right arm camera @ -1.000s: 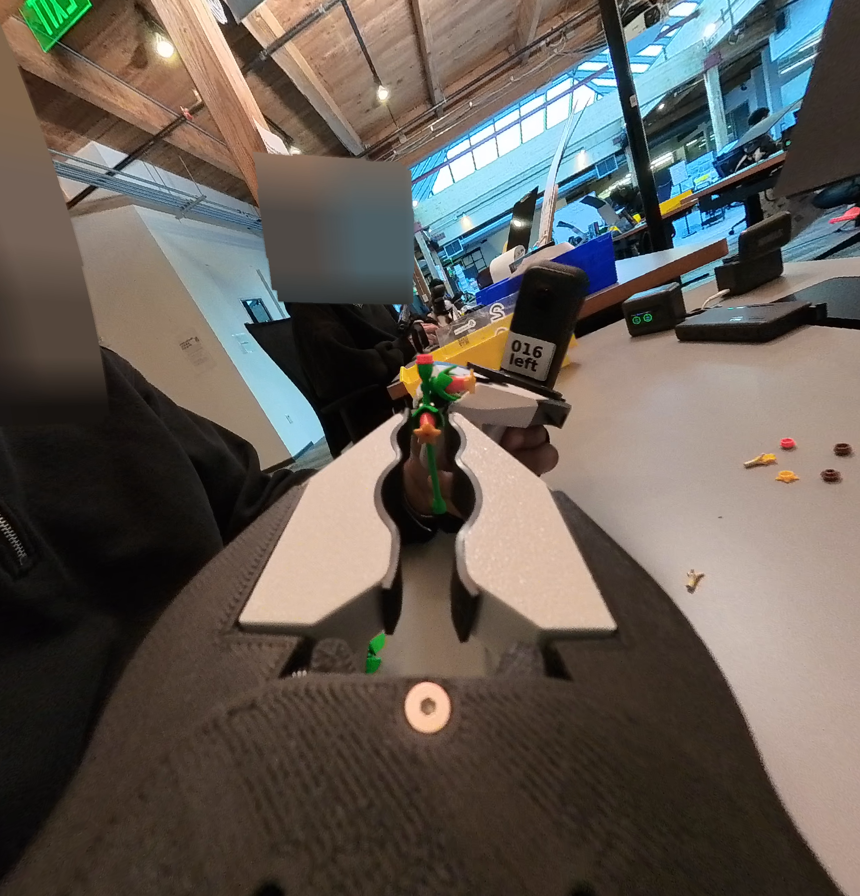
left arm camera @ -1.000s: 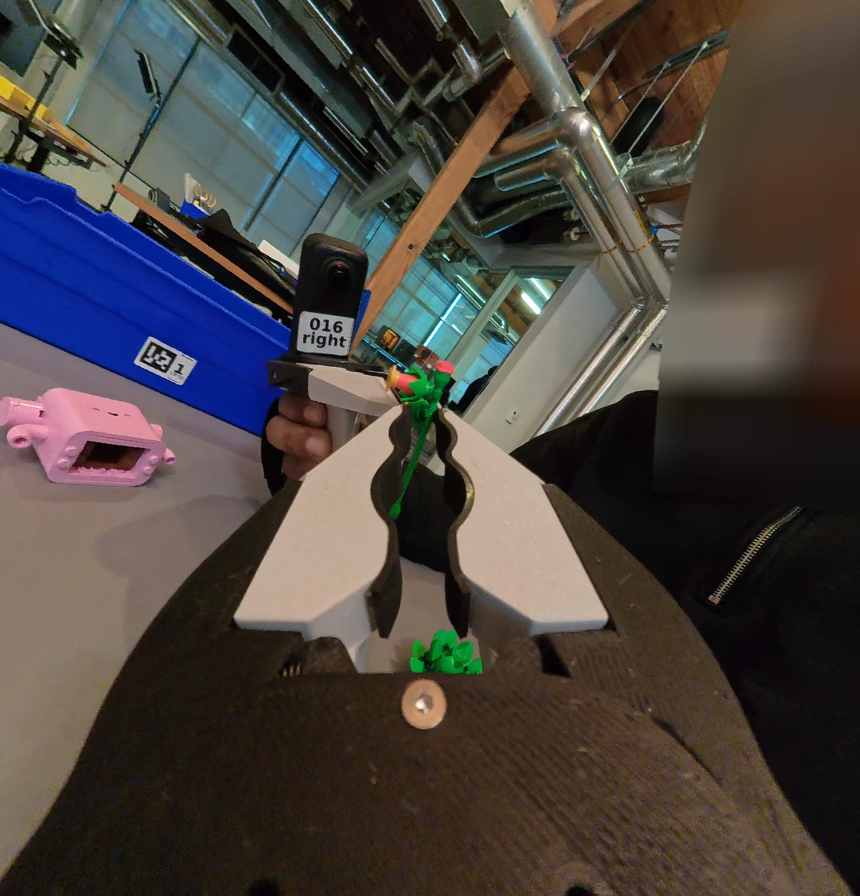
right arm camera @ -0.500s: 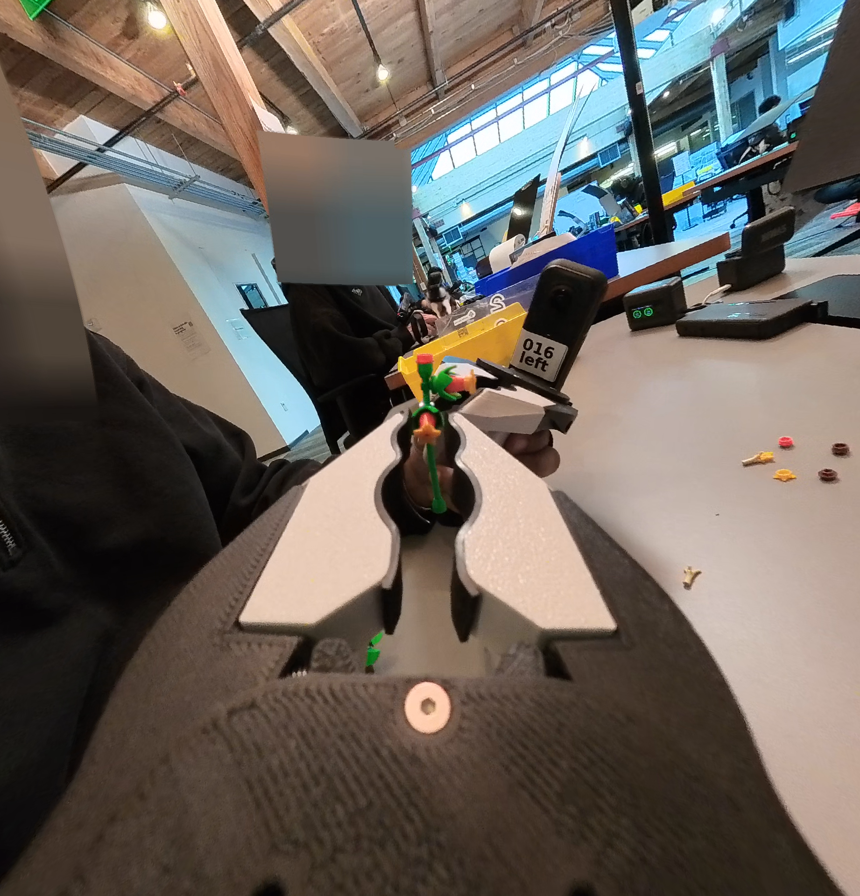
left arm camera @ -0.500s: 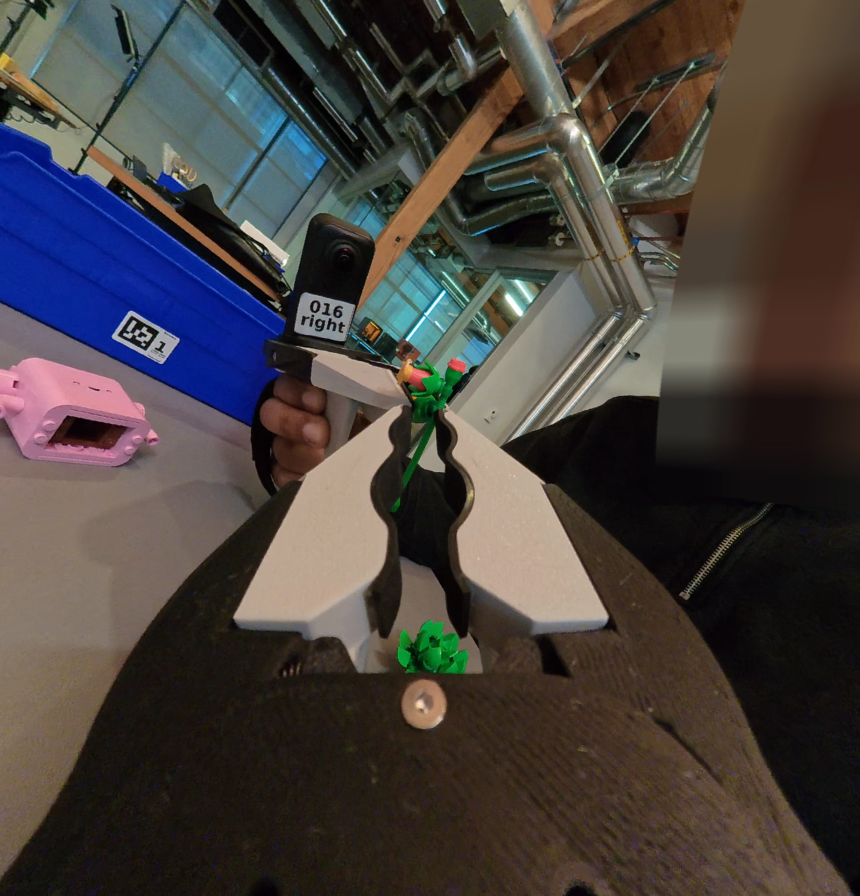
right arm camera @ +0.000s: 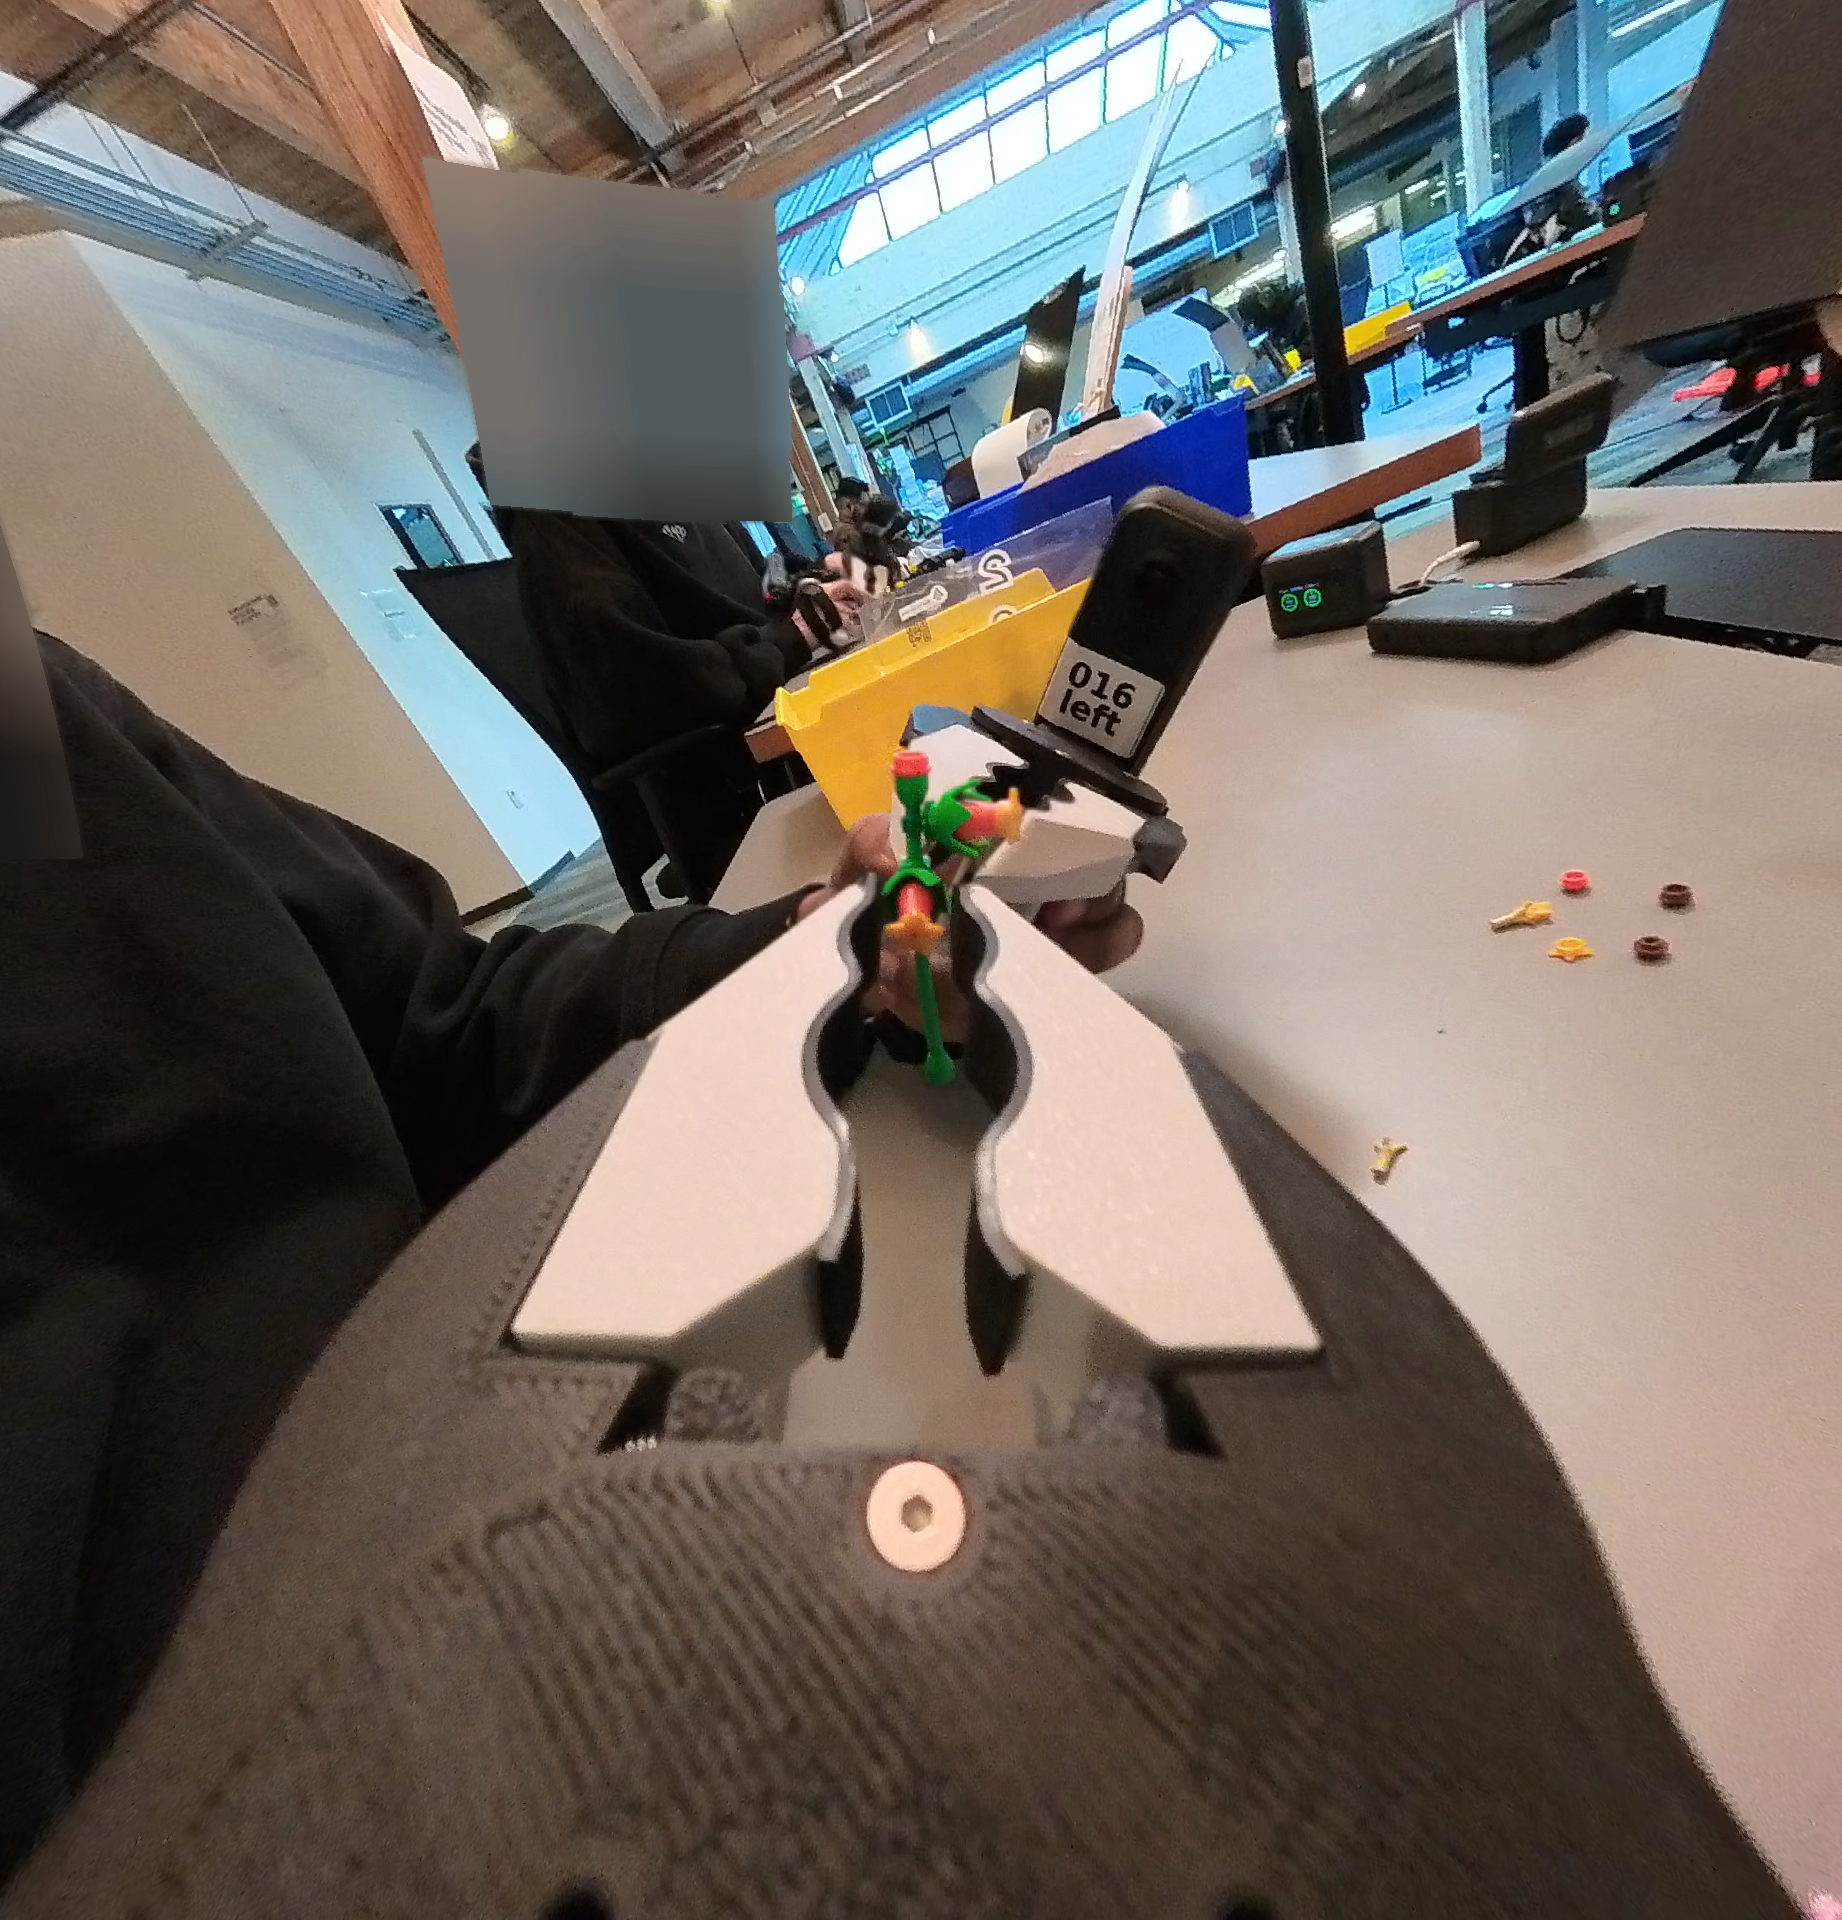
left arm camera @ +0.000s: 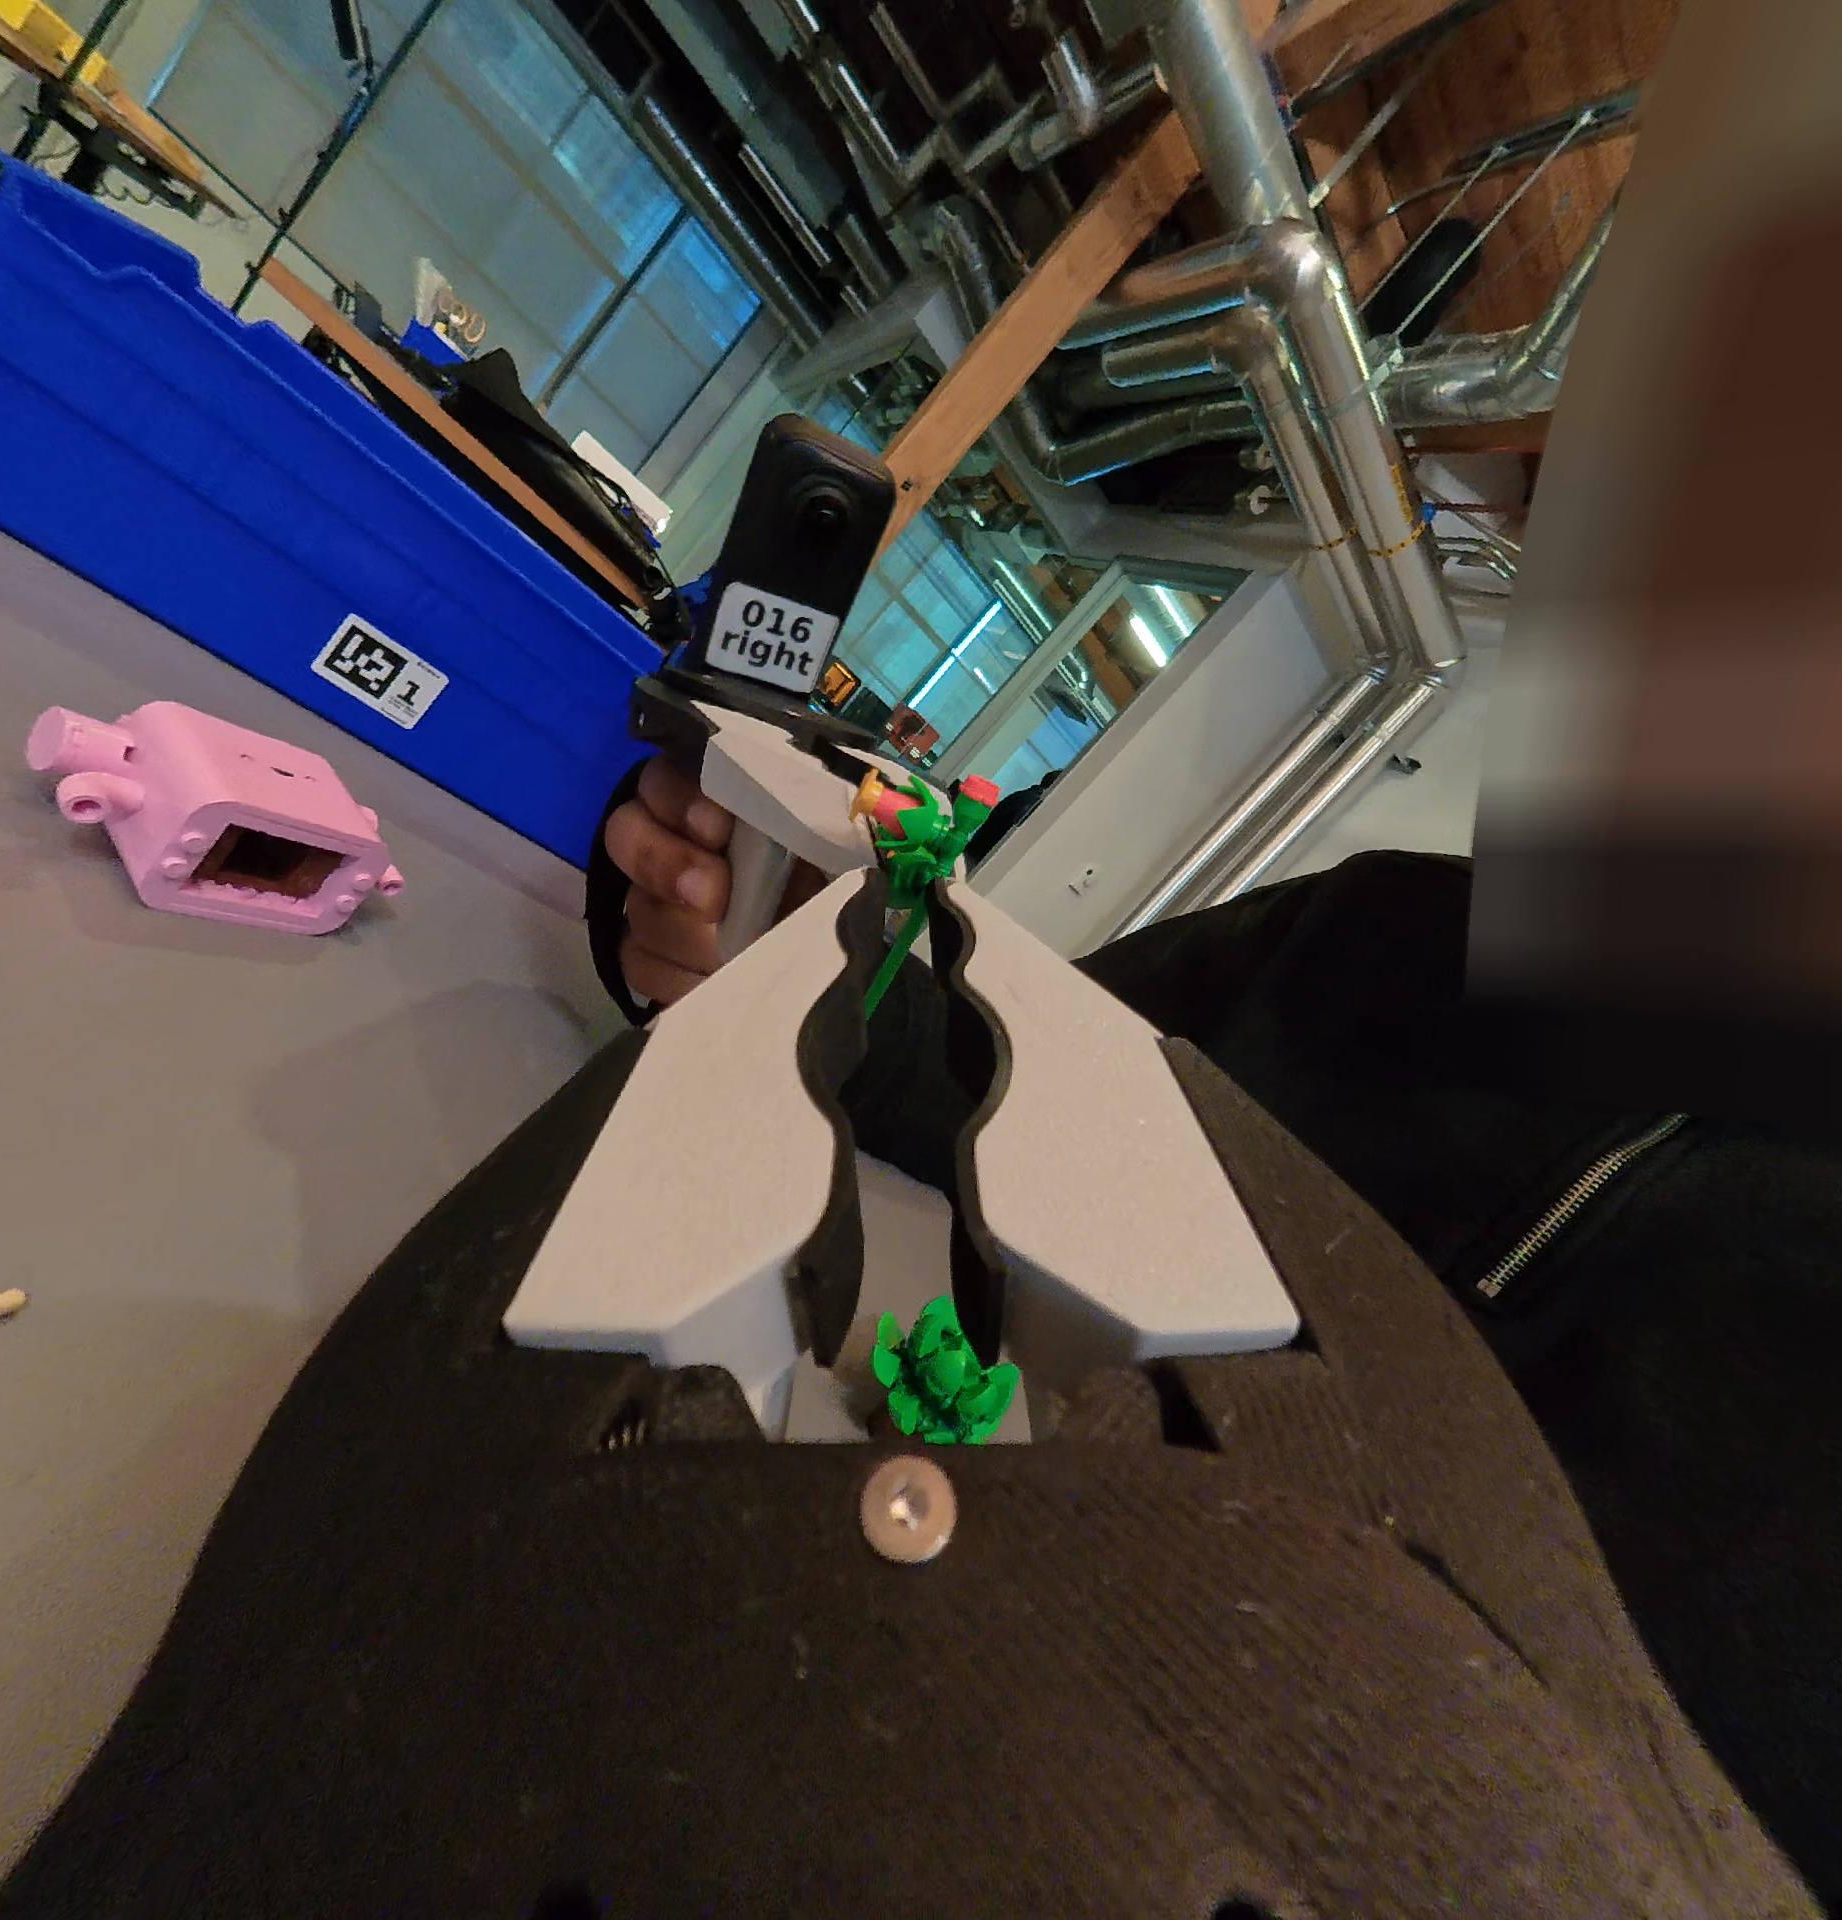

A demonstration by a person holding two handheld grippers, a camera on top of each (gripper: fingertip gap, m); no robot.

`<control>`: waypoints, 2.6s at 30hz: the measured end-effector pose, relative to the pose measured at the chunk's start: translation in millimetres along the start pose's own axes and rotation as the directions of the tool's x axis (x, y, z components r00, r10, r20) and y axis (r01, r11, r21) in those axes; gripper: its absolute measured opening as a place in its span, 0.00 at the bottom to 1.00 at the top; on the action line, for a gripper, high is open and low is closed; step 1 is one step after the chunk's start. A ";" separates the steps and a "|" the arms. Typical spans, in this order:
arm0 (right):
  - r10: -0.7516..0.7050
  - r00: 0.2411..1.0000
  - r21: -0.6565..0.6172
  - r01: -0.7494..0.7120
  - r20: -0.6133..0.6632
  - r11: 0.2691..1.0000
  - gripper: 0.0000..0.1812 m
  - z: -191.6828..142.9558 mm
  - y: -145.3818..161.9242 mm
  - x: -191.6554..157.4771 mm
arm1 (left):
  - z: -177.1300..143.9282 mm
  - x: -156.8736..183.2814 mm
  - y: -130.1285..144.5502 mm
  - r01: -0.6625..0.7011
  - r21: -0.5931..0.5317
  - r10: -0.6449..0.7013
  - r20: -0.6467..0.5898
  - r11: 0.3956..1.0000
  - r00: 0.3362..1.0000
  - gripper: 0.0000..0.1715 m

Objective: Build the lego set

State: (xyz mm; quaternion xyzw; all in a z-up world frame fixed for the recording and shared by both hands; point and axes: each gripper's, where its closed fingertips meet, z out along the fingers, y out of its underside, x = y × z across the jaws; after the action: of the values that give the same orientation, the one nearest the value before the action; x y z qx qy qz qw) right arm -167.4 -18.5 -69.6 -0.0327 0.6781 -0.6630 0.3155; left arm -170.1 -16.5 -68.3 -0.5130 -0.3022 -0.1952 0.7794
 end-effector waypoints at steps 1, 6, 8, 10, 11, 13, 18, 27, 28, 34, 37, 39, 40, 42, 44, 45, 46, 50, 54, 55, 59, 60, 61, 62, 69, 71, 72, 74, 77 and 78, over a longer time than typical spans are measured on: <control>-0.002 1.000 -0.003 0.002 -0.005 1.000 0.06 -0.3 0.3 0.7 | -0.3 -1.1 0.2 0.005 -0.002 -0.005 0.006 1.000 1.000 0.03; -0.001 0.999 0.005 0.001 -0.037 1.000 0.06 -2.1 -0.2 6.6 | -2.0 -7.9 1.8 0.026 -0.015 -0.025 0.044 1.000 0.999 0.07; -0.003 0.999 0.005 0.003 -0.048 1.000 0.06 -2.9 -0.4 8.2 | -2.0 -8.1 0.7 0.029 -0.005 -0.029 0.041 1.000 0.999 0.07; -0.014 0.998 -0.009 0.013 -0.062 1.000 0.06 -2.6 1.5 9.9 | -2.0 -7.9 0.0 0.033 0.002 -0.033 0.034 0.999 0.999 0.08; -0.020 0.998 -0.018 0.019 -0.067 1.000 0.06 -2.0 2.8 10.2 | -2.2 -8.1 -0.1 0.036 0.004 -0.036 0.033 0.999 0.999 0.09; -0.032 0.997 -0.032 0.030 -0.071 0.999 0.06 -0.4 4.8 9.7 | -2.6 -9.2 -0.2 0.042 0.005 -0.042 0.036 0.999 0.998 0.08; -0.042 0.995 -0.015 0.041 -0.085 0.999 0.06 -1.9 1.4 10.6 | -4.2 -9.1 -1.3 0.038 0.008 -0.039 0.042 0.999 0.998 0.07; -0.055 0.981 -0.055 0.045 -0.185 0.997 0.06 -4.8 6.1 25.3 | -5.3 -12.7 -2.3 -0.075 -0.016 0.076 0.131 0.997 0.988 0.00; -0.054 0.978 -0.058 0.044 -0.201 0.997 0.06 -5.6 6.6 27.9 | -5.6 -13.5 -2.8 -0.096 -0.021 0.098 0.150 0.995 0.984 0.00; -0.074 0.952 -0.082 0.052 -0.296 0.995 0.06 -9.8 8.7 40.8 | -7.5 -29.9 -2.7 -0.235 -0.092 0.252 0.328 0.968 0.910 0.00; -0.082 0.942 -0.088 0.056 -0.326 0.995 0.06 -10.1 9.4 44.3 | -9.1 -35.3 -5.9 -0.313 -0.126 0.337 0.408 0.941 0.849 0.03; -0.078 0.938 -0.077 0.055 -0.337 0.996 0.06 -10.0 8.3 45.4 | -10.5 -37.0 -8.0 -0.361 -0.151 0.389 0.447 0.920 0.805 0.03; -0.071 0.938 -0.063 0.053 -0.339 0.997 0.06 -9.4 7.0 45.4 | -11.2 -38.4 -8.2 -0.381 -0.171 0.415 0.466 0.909 0.781 0.04; -0.051 0.939 -0.034 0.042 -0.339 0.999 0.06 -7.8 4.7 45.2 | -12.1 -42.2 -7.9 -0.423 -0.225 0.477 0.505 0.878 0.719 0.05; -0.035 0.939 -0.020 0.030 -0.343 0.999 0.06 -6.0 4.2 45.9 | -12.0 -44.1 -9.1 -0.469 -0.270 0.536 0.537 0.841 0.651 0.05; -0.033 0.937 -0.017 0.029 -0.349 0.999 0.06 -5.7 4.0 46.4 | -12.1 -44.2 -11.1 -0.491 -0.283 0.559 0.553 0.824 0.618 0.05; -0.034 0.935 -0.014 0.031 -0.354 0.999 0.06 -5.7 3.3 46.6 | -12.0 -43.8 -12.3 -0.507 -0.297 0.577 0.563 0.809 0.591 0.05; -0.043 0.930 -0.024 0.037 -0.366 0.999 0.06 -5.5 4.0 47.9 | -9.8 -41.4 -11.8 -0.519 -0.327 0.604 0.564 0.790 0.564 0.03; -0.061 0.924 -0.044 0.047 -0.378 0.998 0.06 -5.4 5.9 49.2 | -10.4 -43.7 -10.1 -0.510 -0.349 0.610 0.567 0.786 0.553 0.01; -0.066 0.922 -0.049 0.051 -0.381 0.997 0.06 -5.4 6.5 49.8 | -10.5 -44.3 -9.9 -0.505 -0.347 0.605 0.568 0.791 0.558 0.01; -0.071 0.922 -0.056 0.054 -0.380 0.997 0.06 -5.4 7.3 50.1 | -10.5 -44.8 -9.3 -0.495 -0.336 0.592 0.564 0.801 0.575 0.01; -0.073 0.922 -0.059 0.055 -0.381 0.997 0.06 -5.5 7.5 50.1 | -10.3 -45.0 -9.1 -0.495 -0.338 0.594 0.564 0.800 0.574 0.01; -0.078 0.921 -0.063 0.058 -0.383 0.996 0.06 -5.5 7.8 50.3 | -10.2 -45.3 -8.8 -0.494 -0.342 0.595 0.564 0.799 0.573 0.01; -0.083 0.919 -0.068 0.061 -0.385 0.996 0.06 -5.7 8.1 50.5 | -9.9 -45.5 -8.3 -0.494 -0.346 0.598 0.563 0.798 0.571 0.00; -0.095 0.916 -0.078 0.070 -0.389 0.995 0.06 -5.5 8.5 50.6 | -9.5 -46.1 -7.5 -0.482 -0.331 0.580 0.559 0.811 0.593 0.00; -0.097 0.915 -0.078 0.072 -0.391 0.994 0.06 -5.5 8.5 50.7 | -9.6 -46.4 -7.2 -0.482 -0.330 0.580 0.558 0.811 0.594 0.00; -0.098 0.915 -0.078 0.073 -0.391 0.994 0.06 -5.6 8.4 50.7 | -9.4 -46.3 -7.2 -0.481 -0.328 0.578 0.557 0.813 0.597 0.00; -0.099 0.917 -0.076 0.075 -0.388 0.994 0.06 -5.3 7.9 50.0 | -9.4 -45.3 -7.2 -0.482 -0.324 0.577 0.551 0.814 0.603 0.01; -0.085 0.922 -0.055 0.069 -0.377 0.996 0.06 -5.3 5.4 48.3 | -8.7 -42.2 -8.0 -0.484 -0.302 0.565 0.538 0.822 0.626 0.02; -0.081 0.923 -0.047 0.068 -0.376 0.997 0.06 -6.0 4.5 48.2 | -8.6 -41.8 -8.0 -0.480 -0.295 0.559 0.534 0.826 0.634 0.02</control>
State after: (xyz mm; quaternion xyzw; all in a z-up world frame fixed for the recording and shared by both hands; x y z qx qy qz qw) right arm -207.0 -35.1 -92.8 0.0644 0.7353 -0.6571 0.1533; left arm -203.6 -27.8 -93.4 -0.6600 -0.3589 0.1921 0.6314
